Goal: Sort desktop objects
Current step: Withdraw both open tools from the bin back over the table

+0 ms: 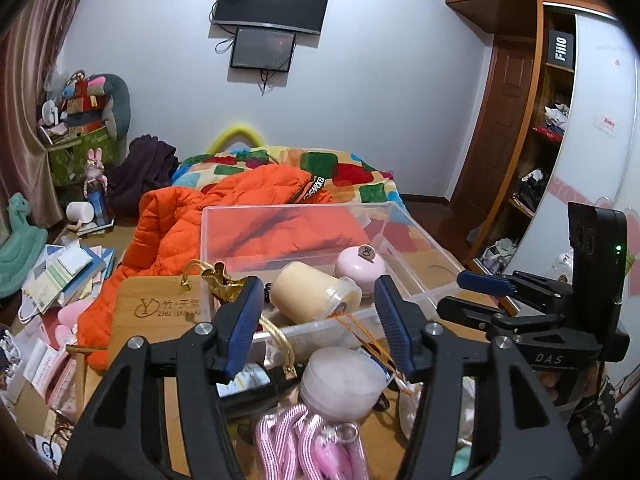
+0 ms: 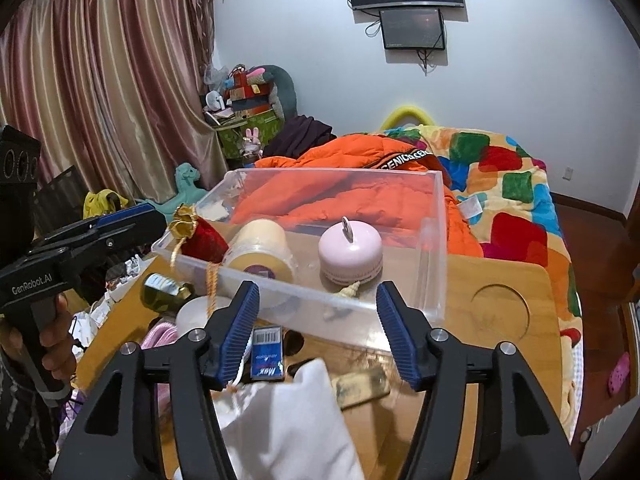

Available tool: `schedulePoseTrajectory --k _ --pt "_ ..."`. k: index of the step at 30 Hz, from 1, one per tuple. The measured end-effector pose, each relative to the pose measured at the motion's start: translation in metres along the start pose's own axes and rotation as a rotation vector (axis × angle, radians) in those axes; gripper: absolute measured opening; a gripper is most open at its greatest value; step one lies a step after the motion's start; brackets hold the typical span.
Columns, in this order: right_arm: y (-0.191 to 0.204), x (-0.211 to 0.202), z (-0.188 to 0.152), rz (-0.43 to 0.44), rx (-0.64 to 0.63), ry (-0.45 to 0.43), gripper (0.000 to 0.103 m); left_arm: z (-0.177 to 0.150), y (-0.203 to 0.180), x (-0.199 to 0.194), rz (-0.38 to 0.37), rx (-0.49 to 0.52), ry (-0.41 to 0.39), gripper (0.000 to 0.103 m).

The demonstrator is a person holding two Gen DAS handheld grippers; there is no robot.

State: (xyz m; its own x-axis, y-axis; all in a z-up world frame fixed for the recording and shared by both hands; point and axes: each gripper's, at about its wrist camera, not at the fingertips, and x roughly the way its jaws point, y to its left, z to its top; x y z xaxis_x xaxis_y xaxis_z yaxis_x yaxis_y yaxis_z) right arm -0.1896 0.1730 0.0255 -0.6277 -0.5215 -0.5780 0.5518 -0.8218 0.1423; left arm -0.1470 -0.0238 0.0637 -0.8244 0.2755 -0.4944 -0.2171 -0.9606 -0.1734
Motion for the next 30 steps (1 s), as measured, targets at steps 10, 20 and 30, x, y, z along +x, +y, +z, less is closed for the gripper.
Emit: schedulePoseTrajectory --k 10,20,30 --pt "0.016 -0.027 -0.022 0.011 0.002 -0.008 0.068 -0.033 0.004 -0.017 0.032 -0.017 0.042 0.063" --pt "0.033 -0.036 -0.059 0.01 0.005 0.051 0.068 -0.077 0.013 -0.026 0.073 -0.066 0.121 0.063" --pt "0.058 -0.056 -0.111 -0.011 0.07 0.123 0.069 -0.105 0.008 -0.043 0.079 -0.074 0.121 0.063"
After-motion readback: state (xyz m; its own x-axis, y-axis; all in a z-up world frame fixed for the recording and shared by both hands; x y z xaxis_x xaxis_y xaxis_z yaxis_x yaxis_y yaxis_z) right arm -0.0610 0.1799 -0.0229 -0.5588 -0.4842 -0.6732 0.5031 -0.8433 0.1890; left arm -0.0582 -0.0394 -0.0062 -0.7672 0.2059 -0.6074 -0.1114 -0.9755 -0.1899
